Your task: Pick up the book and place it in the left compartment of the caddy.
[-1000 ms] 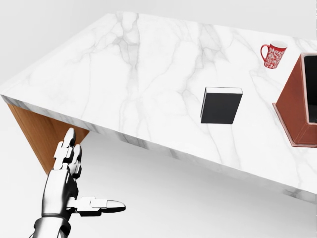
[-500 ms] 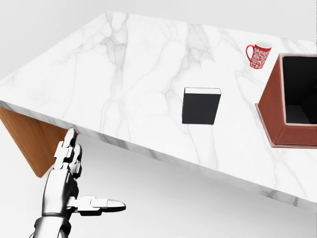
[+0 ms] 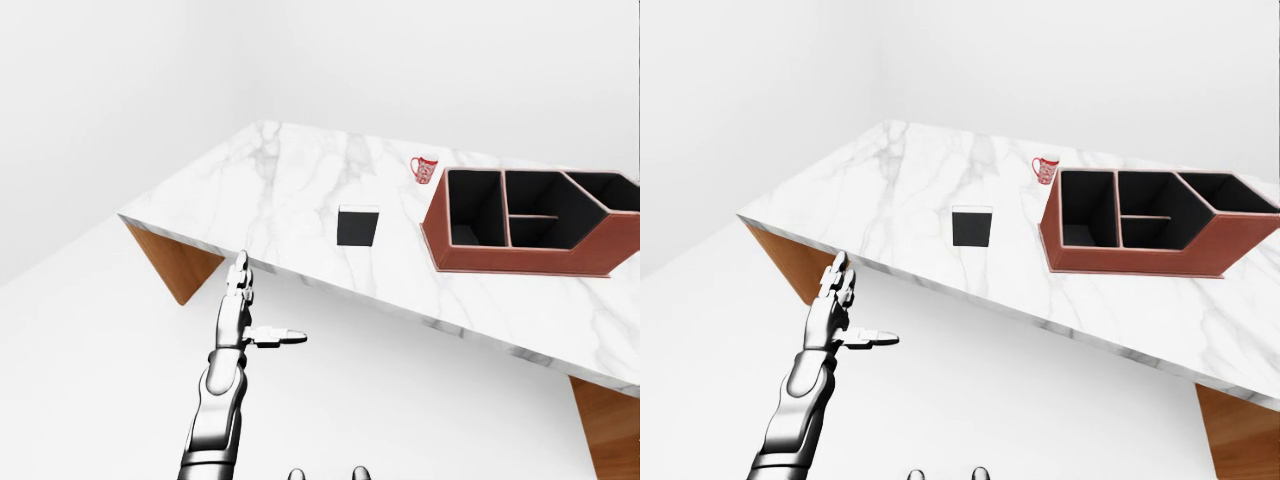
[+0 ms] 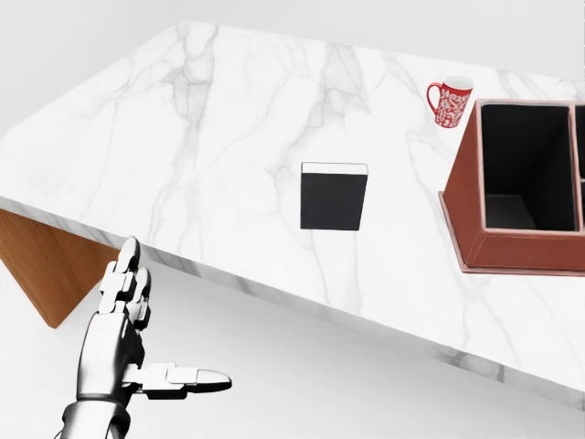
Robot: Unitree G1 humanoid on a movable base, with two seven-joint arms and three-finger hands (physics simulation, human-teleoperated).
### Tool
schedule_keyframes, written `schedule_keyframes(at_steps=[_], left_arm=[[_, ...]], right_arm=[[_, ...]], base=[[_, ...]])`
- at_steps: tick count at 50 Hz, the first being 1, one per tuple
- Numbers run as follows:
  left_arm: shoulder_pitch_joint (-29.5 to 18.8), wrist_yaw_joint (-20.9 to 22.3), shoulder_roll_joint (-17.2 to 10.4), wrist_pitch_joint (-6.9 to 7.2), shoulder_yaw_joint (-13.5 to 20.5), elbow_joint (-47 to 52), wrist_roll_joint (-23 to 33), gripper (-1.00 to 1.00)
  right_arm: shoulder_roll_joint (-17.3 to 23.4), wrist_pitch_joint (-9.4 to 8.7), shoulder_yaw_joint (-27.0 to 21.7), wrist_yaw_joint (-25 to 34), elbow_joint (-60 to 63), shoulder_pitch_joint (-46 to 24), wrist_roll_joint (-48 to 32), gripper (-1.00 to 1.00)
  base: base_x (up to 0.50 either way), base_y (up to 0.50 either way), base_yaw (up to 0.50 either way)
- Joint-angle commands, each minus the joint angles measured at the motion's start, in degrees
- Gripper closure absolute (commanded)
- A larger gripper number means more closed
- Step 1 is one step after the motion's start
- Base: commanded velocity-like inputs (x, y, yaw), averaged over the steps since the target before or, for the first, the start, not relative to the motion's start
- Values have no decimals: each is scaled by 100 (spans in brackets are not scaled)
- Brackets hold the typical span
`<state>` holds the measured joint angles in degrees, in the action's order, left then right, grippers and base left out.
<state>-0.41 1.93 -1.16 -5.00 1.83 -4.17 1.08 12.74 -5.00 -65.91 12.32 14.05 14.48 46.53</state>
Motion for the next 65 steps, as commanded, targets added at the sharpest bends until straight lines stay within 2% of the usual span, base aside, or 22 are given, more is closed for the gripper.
schedule_keyframes(at_steps=[1, 65], left_arm=[[3, -1, 1, 0, -2, -24, 11, -100], [-12, -19, 6, 0, -16, -72, 27, -100]], right_arm=[[0, 0, -30, 6, -3, -2, 19, -100], [-7, 0, 48, 26, -53, -1, -71, -100]], base=[[8, -19, 0], [11, -25, 0]])
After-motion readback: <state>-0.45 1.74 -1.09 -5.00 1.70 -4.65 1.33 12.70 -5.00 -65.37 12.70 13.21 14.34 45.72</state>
